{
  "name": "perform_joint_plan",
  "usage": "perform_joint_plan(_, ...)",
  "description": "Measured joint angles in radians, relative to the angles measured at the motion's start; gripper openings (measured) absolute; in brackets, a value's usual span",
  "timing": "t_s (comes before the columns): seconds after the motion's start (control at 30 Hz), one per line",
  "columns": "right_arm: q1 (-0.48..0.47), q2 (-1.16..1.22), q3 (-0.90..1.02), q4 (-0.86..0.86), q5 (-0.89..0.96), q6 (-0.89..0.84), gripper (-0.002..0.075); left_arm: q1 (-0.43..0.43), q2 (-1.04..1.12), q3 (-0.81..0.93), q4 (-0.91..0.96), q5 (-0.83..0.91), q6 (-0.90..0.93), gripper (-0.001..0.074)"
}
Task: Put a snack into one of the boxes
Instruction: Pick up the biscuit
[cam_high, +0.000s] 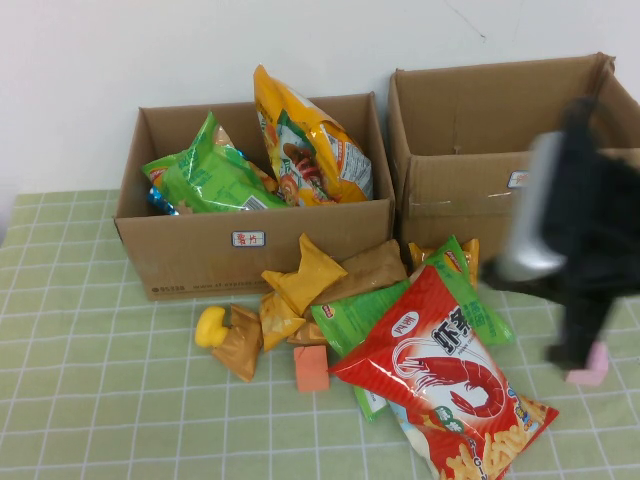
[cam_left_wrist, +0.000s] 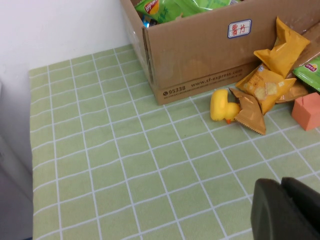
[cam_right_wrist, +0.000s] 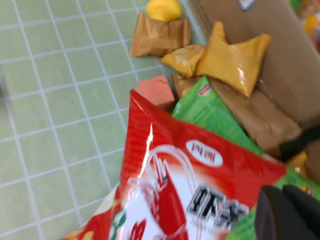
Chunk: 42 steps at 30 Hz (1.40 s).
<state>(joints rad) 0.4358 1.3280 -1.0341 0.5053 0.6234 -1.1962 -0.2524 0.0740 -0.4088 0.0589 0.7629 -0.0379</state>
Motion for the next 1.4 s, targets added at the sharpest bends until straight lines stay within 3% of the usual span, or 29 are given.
perform_joint_plan(0.13,0.102,0.125,-0.094,-0.156,-0.037,0.092,-0.0002,0.000,0.000,0.000,0.000,0.000,0.000,-0.0001)
perform_joint_plan(0.4,0.235,0.366,-0.282,-0.441,-0.057,0.457,-0.0002,0.000,0.000,0.000,0.000,0.000,0.000,-0.0001)
perform_joint_plan(0.53,0.314,0.432,-0.323,-0.527,-0.074,0.514,-0.0002,0.000,0.000,0.000,0.000,0.000,0.000,-0.0001)
perform_joint_plan(0.7,0.370,0.482,-0.333,-0.687,-0.102,0.729,0.0018,0.000,0.000,0.000,0.000,0.000,0.000,-0.0001)
perform_joint_plan(0.83,0.370,0.508,-0.333,-0.795,-0.115,0.866,0.0162,0.000,0.000,0.000,0.000,0.000,0.000,-0.0001)
perform_joint_plan(0.93,0.370,0.535,-0.333,-0.832,-0.167,0.955,0.0372,0.000,0.000,0.000,0.000,0.000,0.000,-0.0001)
perform_joint_plan(1.03,0.370,0.568,-0.333,-0.878,-0.259,1.104,0.0511,0.000,0.000,0.000,0.000,0.000,0.000,-0.0001)
perform_joint_plan(1.2,0.370,0.645,-0.362,-1.043,-0.358,1.414,0.0566,0.000,0.000,0.000,0.000,0.000,0.000,-0.0001)
perform_joint_plan(1.4,0.370,0.759,-0.459,-1.351,-0.308,1.682,0.0573,0.000,0.000,0.000,0.000,0.000,0.000,-0.0001)
